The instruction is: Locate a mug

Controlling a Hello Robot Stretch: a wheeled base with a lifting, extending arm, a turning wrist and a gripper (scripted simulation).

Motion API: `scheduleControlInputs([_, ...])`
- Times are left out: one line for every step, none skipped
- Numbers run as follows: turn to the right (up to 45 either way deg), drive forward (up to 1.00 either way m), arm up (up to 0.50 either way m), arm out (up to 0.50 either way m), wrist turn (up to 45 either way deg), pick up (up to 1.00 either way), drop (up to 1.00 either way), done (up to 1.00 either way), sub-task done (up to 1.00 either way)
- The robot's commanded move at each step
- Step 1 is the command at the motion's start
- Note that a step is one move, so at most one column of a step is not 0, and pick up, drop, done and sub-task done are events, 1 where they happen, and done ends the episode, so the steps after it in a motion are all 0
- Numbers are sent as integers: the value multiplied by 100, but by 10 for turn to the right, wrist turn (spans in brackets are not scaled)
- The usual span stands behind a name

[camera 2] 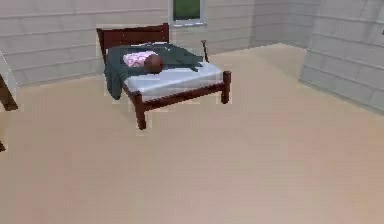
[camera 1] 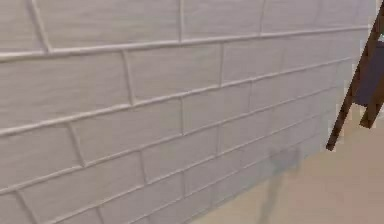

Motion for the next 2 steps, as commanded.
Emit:
scheduleControlInputs([450,0,0,0,0,0,0,0,0])
scheduleControlInputs([30,0,0,0,0,0,0,0,0])
